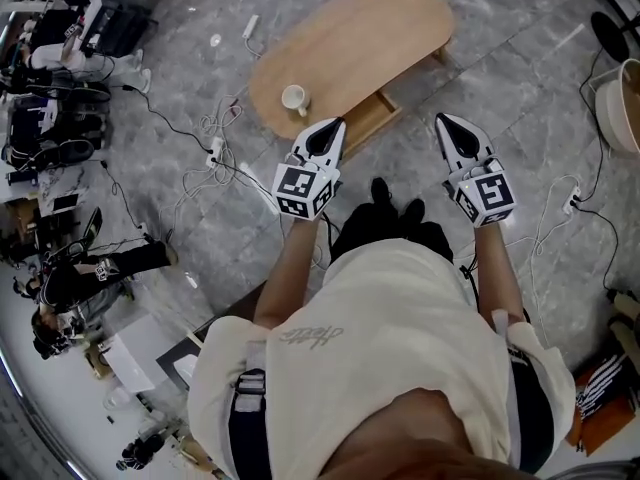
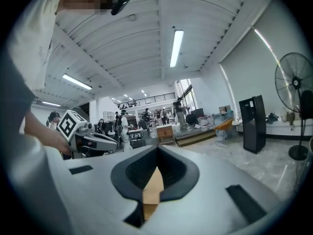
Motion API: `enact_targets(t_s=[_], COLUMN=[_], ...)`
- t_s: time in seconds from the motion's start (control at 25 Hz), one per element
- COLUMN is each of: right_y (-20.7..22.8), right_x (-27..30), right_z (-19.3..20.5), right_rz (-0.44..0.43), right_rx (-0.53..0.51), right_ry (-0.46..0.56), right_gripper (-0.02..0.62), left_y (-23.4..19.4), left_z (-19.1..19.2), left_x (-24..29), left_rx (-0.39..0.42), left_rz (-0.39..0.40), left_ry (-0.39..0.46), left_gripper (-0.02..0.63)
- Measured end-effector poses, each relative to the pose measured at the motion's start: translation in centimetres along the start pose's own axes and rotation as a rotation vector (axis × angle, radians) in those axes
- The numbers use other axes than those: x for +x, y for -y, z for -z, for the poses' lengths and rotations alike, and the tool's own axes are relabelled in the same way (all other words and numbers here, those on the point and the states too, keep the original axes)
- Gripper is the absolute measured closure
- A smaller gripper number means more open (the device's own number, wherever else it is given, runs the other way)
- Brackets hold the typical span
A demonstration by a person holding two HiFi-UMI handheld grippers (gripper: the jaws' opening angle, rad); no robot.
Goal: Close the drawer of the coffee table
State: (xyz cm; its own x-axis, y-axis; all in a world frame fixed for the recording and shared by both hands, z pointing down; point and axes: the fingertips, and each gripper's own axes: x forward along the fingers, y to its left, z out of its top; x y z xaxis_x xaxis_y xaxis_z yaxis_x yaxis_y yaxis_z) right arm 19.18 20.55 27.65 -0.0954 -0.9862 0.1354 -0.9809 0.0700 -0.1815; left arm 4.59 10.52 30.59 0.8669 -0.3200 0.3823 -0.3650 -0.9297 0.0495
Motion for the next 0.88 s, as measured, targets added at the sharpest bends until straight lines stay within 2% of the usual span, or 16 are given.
enact_targets(t_s=[0.28,0.48,0.76,0.88], right_y=[0.1,1.8,0.1,-0.9], right_x=[3.5,6.8,15.8,18.3], right_z=[0.8,-3.0,-4.3,-4.1], right_rz=[0.017,0.055,-0.014,-0.053], right_rx=[-0.016,-0.027,-0.052,-0.051], right_ry=[-0.014,-0.015,-0.03,-0.041], right_gripper=[0.601,0.601,0.601,0.601], left_y=[-4.0,-6.4,-13.0,-15.3], left_z=[1.6,-2.6,-4.2,-3.5], left_x=[3.0,5.6,6.7,5.9], left_rx=[-0.029,-0.004,-0.015,-0.026], left_rz=[0.017,0.067,0.053,0.014], left_ry=[0.014,0.054,0.098,0.1], left_gripper=[0.601,0.601,0.601,0.601])
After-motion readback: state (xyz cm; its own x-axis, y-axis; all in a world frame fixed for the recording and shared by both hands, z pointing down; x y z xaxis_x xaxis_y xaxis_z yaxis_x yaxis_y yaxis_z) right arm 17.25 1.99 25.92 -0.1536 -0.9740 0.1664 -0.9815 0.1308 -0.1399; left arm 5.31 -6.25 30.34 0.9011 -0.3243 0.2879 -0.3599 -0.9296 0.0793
